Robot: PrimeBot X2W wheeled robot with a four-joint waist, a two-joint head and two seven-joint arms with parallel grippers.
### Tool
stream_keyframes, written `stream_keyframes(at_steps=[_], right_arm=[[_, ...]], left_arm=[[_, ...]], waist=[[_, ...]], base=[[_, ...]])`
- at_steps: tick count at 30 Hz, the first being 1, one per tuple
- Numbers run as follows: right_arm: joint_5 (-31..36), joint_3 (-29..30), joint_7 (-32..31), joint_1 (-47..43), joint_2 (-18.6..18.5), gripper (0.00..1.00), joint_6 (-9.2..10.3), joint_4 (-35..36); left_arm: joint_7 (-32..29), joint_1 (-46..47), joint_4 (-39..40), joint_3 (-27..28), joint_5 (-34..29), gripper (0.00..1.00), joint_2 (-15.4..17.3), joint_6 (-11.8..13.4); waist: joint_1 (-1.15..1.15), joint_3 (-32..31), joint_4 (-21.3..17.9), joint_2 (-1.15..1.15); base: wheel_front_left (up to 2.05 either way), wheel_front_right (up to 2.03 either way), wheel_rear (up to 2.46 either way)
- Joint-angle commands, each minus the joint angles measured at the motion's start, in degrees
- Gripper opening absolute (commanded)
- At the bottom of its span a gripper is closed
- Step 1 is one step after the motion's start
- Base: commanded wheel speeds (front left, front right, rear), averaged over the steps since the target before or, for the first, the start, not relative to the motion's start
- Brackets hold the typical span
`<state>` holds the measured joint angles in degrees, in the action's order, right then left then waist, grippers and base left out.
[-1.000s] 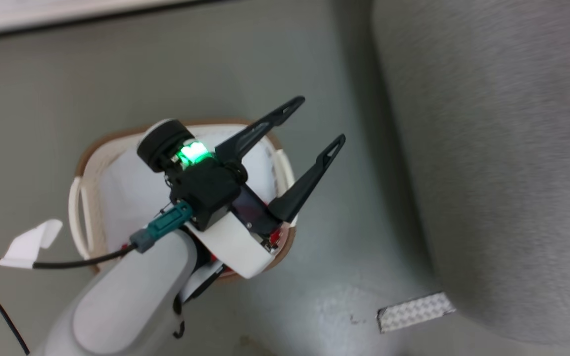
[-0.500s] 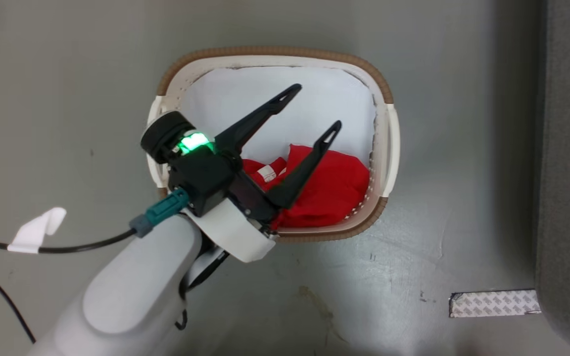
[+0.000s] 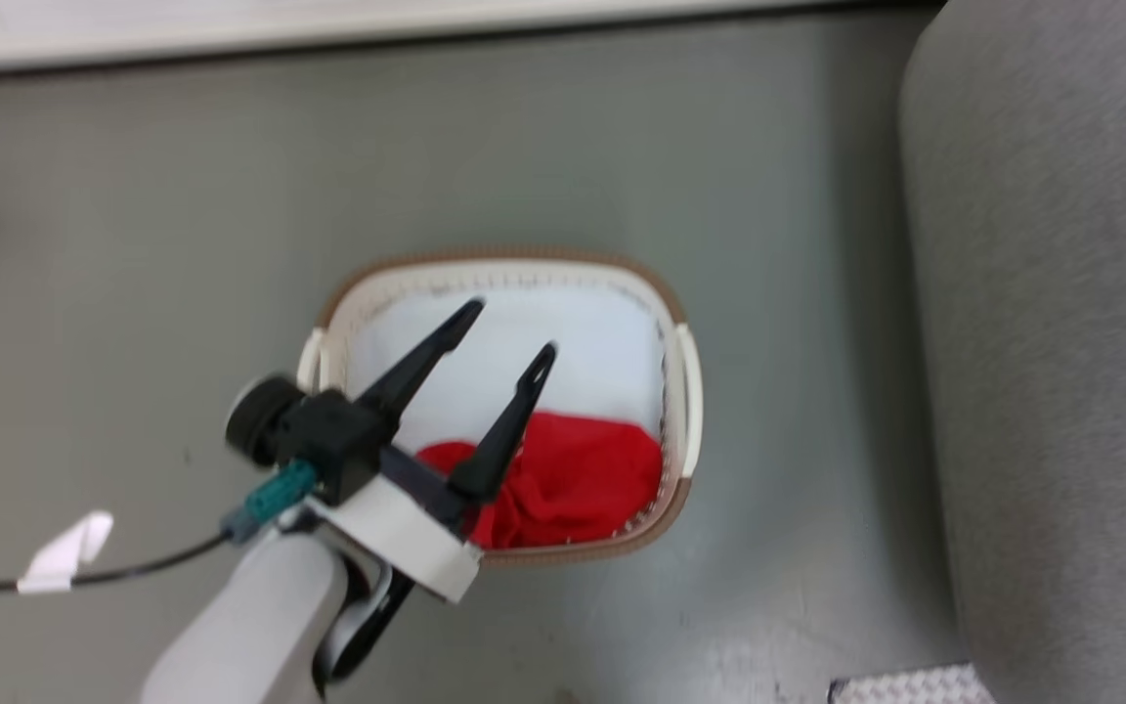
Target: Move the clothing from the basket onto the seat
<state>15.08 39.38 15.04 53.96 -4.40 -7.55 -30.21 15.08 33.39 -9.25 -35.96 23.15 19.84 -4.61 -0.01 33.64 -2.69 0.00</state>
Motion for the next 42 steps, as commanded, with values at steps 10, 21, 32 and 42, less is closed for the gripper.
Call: stream_keyframes(at_steps=[10, 21, 32, 42], right_arm=[[-11.44, -18.55, 0.19, -23.54, 1.47, 1.0, 0.13, 4.24], [-20.38, -32.83, 0.2, -44.37, 1.44, 1.0, 0.12, 10.3], [-20.34, -38.5, 0.2, -53.51, 1.38, 1.0, 0.13, 14.34], [-21.64, -40.93, 0.2, -51.61, 1.44, 1.0, 0.12, 15.09]], left_arm=[[0.07, -17.79, -1.87, 5.55, 2.27, 1.0, -2.2, 3.32], [0.08, -32.18, 0.14, 15.51, -1.69, 1.0, -5.62, 5.58], [0.08, -39.99, 2.22, 26.76, -8.31, 1.0, -11.18, 3.26], [0.08, -39.34, 2.55, 31.32, -11.99, 1.0, -14.55, -0.29]], waist=[[0.01, -25.21, -2.31, 0.0], [0.01, -33.24, -0.1, 0.0], [0.01, -34.53, 1.03, 0.0], [0.01, -33.18, -0.34, 0.0]], base=[[0.0, 0.0, 0.0], [0.0, 0.0, 0.0], [0.0, 0.0, 0.0], [0.0, 0.0, 0.0]])
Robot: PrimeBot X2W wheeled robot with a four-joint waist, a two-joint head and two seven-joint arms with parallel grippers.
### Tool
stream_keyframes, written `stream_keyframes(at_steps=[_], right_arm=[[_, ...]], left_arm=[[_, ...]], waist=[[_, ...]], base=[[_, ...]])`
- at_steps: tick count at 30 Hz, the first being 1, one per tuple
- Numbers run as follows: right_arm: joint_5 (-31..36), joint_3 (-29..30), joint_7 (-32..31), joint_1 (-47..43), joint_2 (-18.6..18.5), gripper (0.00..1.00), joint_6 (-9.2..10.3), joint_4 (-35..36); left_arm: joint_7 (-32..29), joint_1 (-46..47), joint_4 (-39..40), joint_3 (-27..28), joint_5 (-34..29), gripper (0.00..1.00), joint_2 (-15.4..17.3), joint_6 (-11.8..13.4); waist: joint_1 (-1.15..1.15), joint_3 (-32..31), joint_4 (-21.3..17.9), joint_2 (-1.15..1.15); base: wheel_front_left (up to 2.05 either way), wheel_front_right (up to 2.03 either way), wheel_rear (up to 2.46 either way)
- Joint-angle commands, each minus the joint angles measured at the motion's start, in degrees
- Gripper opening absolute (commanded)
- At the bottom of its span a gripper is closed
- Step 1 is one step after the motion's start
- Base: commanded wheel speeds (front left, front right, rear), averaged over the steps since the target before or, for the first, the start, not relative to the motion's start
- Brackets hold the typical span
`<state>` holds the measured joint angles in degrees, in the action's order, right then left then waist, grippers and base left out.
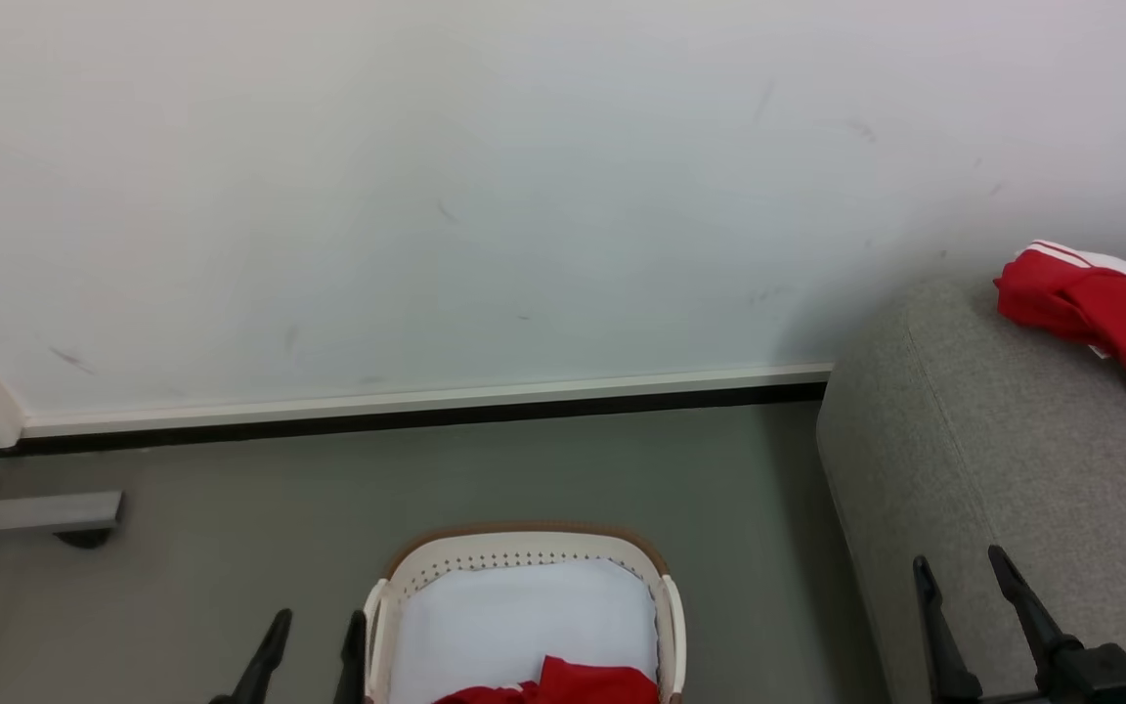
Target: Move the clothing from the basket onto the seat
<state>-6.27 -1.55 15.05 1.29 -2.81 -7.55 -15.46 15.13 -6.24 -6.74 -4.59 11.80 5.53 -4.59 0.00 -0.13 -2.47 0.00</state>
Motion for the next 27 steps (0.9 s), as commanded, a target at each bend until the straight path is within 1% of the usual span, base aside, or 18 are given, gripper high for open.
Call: stream_keyframes(at_steps=[1, 4, 8, 12, 14, 19, 23, 27], right_arm=[[-0.37, -0.11, 0.19, 1.42, -0.15, 1.0, 0.12, 0.61], [-0.32, -0.29, 0.19, 2.68, -0.16, 1.0, 0.12, 1.93], [-0.36, 0.18, 0.19, 5.61, -0.14, 1.0, 0.12, 4.52], [-0.46, 0.18, 0.11, 8.41, -0.12, 1.0, 0.12, 7.04], [-0.94, 0.17, 0.11, 9.54, -0.15, 1.0, 0.12, 8.21], [-2.29, -0.24, 0.11, 11.25, -0.09, 1.0, 0.12, 11.0], [-2.95, -0.46, 0.11, 12.11, -0.1, 1.0, 0.12, 12.81], [-3.51, -0.32, 0.11, 12.76, -0.11, 1.0, 0.12, 14.07]], left_arm=[[0.02, 0.74, -0.08, -0.18, -0.99, 1.0, -0.38, -0.61], [0.03, 3.19, -1.12, -1.4, -2.15, 1.0, -0.42, -1.66], [0.02, 9.68, -4.65, -5.13, -3.1, 1.0, 0.78, -2.59], [-1.13, 18.35, -12.99, -10.5, -2.48, 1.0, 2.45, -2.87], [-3.6, 22.25, -17.67, -13.74, -1.67, 1.0, 3.56, -2.9], [-9.21, 29.89, -28.09, -18.42, 2.47, 1.0, 4.92, -2.82], [-11.58, 34.3, -35.03, -19.94, 4.96, 1.0, 5.8, -2.83], [-11.55, 37.41, -41.26, -19.73, 5.62, 1.0, 6.24, -2.75]], waist=[[0.0, 1.13, -0.97, 0.0], [0.0, 3.74, -2.36, 0.0], [0.0, 10.09, -4.29, 0.0], [0.0, 16.83, -6.36, 0.0], [0.0, 19.84, -7.49, 0.0], [0.0, 26.02, -9.93, 0.0], [0.0, 29.65, -11.26, 0.0], [0.0, 32.17, -12.03, 0.0]], base=[[0.0, 0.0, 0.0], [0.0, 0.0, 0.0], [0.0, 0.0, 0.0], [0.0, 0.0, 0.0], [0.0, 0.0, 0.0], [0.0, 0.0, 0.0], [0.0, 0.0, 0.0], [0.0, 0.0, 0.0]])
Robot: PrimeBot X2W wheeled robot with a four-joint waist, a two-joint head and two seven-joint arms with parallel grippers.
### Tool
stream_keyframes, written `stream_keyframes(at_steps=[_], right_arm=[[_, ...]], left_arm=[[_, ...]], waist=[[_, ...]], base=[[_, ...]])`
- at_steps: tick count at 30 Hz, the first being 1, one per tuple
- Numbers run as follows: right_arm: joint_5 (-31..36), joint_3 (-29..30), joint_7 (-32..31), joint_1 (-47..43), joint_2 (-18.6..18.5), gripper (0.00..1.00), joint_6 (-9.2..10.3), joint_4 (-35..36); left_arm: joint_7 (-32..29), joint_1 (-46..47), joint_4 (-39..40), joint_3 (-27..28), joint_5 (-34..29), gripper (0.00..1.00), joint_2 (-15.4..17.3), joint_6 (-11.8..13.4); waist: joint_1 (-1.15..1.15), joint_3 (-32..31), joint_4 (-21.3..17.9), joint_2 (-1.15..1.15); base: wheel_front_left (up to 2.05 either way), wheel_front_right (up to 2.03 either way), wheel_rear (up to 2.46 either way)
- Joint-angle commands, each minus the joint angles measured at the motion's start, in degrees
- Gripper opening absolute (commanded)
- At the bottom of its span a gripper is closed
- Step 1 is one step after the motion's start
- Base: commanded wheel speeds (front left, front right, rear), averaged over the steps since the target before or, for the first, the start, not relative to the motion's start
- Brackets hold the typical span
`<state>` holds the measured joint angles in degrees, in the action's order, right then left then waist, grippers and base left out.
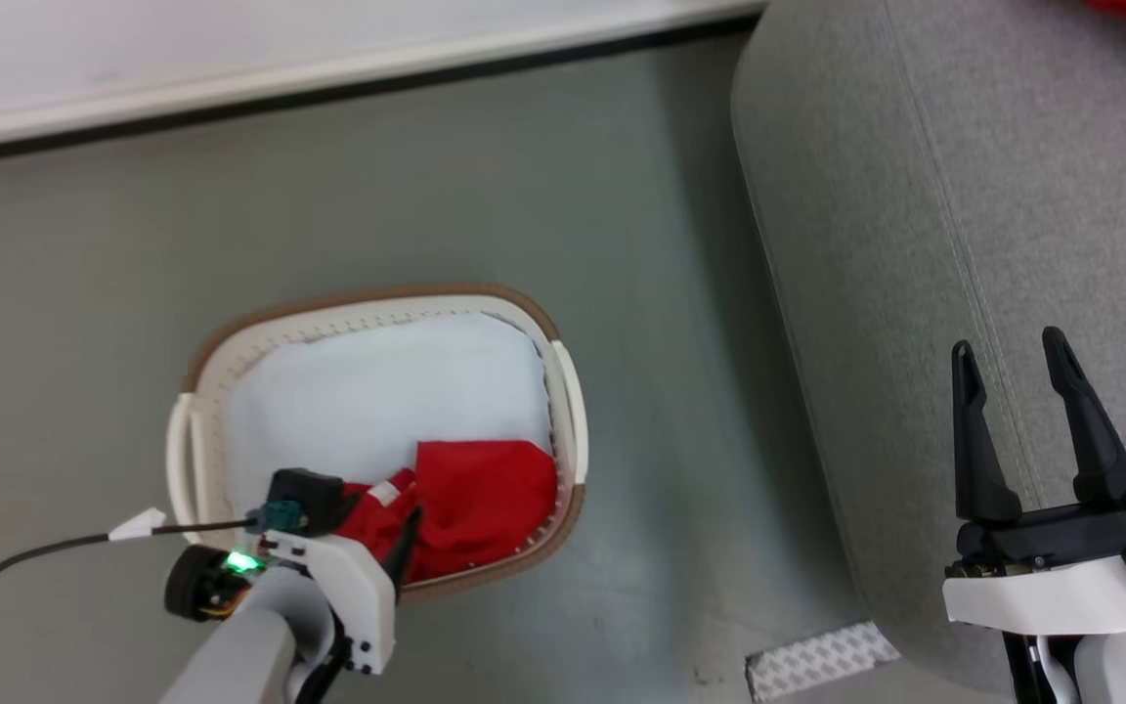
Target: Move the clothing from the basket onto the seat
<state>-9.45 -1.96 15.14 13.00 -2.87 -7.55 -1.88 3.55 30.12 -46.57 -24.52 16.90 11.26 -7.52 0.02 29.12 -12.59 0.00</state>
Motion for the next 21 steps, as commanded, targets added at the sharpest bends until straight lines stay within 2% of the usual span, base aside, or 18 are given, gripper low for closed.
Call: stream_keyframes(at_steps=[1, 12, 21], right_arm=[[-0.41, 0.09, 0.01, 1.16, -0.04, 1.0, 0.12, 0.76], [-1.04, -0.01, 0.01, 2.25, -0.04, 1.0, 0.12, 2.19], [-1.53, 0.35, 0.01, 2.79, -0.04, 1.0, 0.12, 3.16]], left_arm=[[0.17, 1.79, -2.88, 0.32, 0.37, 1.0, 0.73, 0.49], [-0.66, 7.16, -13.64, 0.07, 1.23, 1.0, 0.43, 0.68], [-0.1, 11.21, -17.18, -1.22, 3.34, 1.0, -0.42, 0.13]], waist=[[-0.02, 3.45, -2.04, 0.0], [-0.02, 8.4, -2.49, 0.0], [-0.02, 13.05, -2.8, 0.0]], base=[[0.0, 0.0, 0.0], [0.0, 0.0, 0.0], [0.0, 0.0, 0.0]])
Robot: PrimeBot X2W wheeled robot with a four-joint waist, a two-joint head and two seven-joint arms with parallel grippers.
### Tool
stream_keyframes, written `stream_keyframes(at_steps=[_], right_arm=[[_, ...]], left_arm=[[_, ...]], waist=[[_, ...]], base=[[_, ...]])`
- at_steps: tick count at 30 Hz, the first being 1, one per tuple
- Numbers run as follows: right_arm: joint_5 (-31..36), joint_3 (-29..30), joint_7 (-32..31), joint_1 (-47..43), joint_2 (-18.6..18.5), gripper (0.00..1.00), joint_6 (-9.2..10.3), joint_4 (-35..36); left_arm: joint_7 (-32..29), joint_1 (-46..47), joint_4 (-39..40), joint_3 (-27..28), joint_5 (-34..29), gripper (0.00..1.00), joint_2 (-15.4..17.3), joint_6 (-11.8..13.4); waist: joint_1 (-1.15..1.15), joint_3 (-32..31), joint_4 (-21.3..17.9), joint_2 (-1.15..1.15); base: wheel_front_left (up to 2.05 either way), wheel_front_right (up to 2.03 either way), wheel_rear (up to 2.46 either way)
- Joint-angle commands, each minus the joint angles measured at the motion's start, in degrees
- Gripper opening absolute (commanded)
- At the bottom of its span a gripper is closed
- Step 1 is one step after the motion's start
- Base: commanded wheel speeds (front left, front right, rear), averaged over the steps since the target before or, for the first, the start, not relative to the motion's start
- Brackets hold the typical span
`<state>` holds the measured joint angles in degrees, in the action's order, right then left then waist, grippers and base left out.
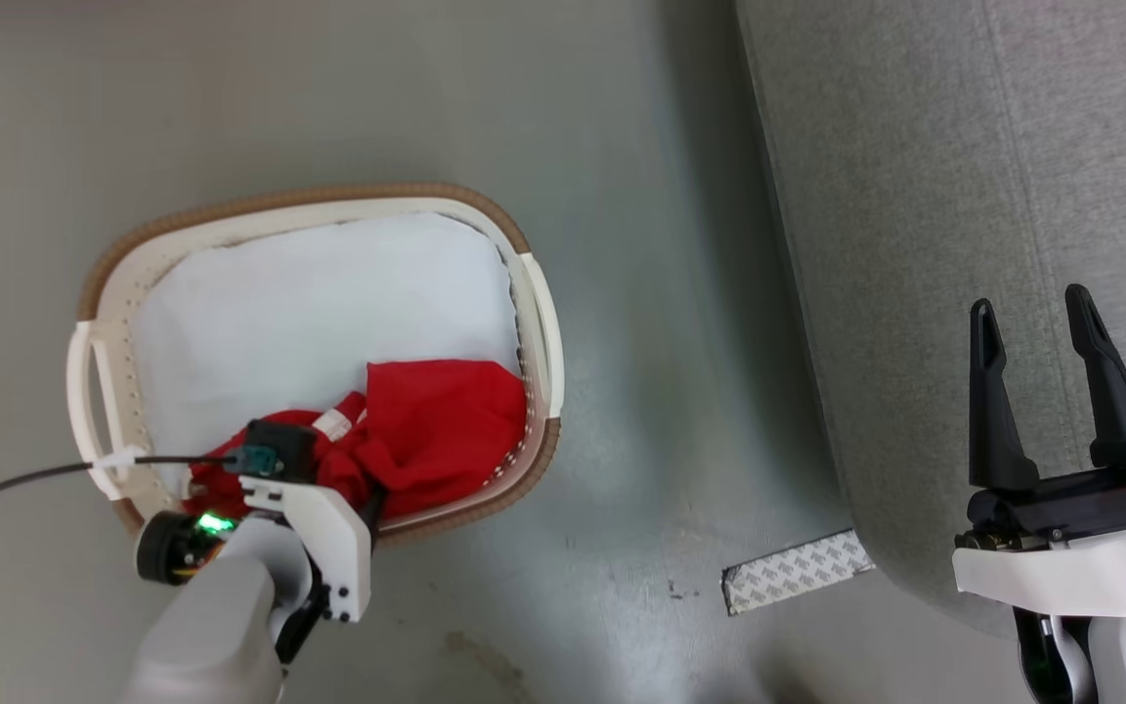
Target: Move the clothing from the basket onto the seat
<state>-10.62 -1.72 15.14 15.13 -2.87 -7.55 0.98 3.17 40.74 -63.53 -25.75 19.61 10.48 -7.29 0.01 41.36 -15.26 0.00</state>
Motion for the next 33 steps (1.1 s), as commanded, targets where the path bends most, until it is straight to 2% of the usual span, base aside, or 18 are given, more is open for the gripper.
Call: stream_keyframes(at_steps=[1, 12, 13, 14, 15, 20, 23, 33], right_arm=[[-0.47, 0.11, 0.01, 0.79, -0.05, 1.0, 0.12, 0.42], [0.33, 0.29, 0.01, 1.47, -0.04, 1.0, 0.12, 1.88], [0.51, 0.37, 0.01, 1.42, -0.04, 1.0, 0.12, 1.99], [0.76, 0.4, 0.01, 1.32, -0.04, 1.0, 0.12, 2.0], [1.0, 0.48, 0.01, 1.26, -0.04, 1.0, 0.12, 2.11], [1.6, 1.09, 0.01, 1.91, -0.04, 1.0, 0.12, 1.62], [1.63, 0.9, 0.01, 2.37, -0.05, 1.0, 0.12, 0.82], [0.86, -0.21, 0.01, 0.95, -0.07, 1.0, 0.12, -3.57]], left_arm=[[0.38, 1.11, -0.47, -0.17, 0.74, 1.0, 0.37, -0.14], [0.92, 6.94, -1.51, -3.93, 2.14, 1.0, -1.12, -0.22], [0.96, 7.22, -1.39, -4.61, 2.33, 0.96, -1.32, -0.23], [1.16, 7.34, -1.24, -5.46, 2.52, 0.4, -1.41, -0.23], [1.52, 7.5, -1.04, -6.16, 2.81, 0.0, -1.42, -0.23], [3.26, 8.43, 0.03, -9.32, 5.23, 0.0, -1.51, -0.17], [4.71, 7.3, 1.23, -10.74, 7.67, 0.0, -1.87, -0.17], [9.52, 0.4, 9.66, -14.84, 19.2, 0.0, -0.16, -0.17]], waist=[[-0.01, 1.37, -0.21, 0.0], [-0.01, 6.98, 0.37, 0.0], [-0.01, 7.27, 0.52, 0.0], [-0.01, 7.44, 0.63, 0.0], [-0.01, 7.57, 0.74, 0.0], [-0.01, 7.33, 1.43, 0.0], [-0.01, 5.1, 2.25, 0.0], [-0.01, -9.43, 4.9, 0.0]], base=[[0.0, 0.0, 0.0], [0.0, 0.0, 0.0], [0.0, 0.0, 0.0], [0.0, 0.0, 0.0], [0.0, 0.0, 0.0], [0.0, 0.0, 0.0], [0.0, 0.0, 0.0], [0.0, 0.0, 0.0]])
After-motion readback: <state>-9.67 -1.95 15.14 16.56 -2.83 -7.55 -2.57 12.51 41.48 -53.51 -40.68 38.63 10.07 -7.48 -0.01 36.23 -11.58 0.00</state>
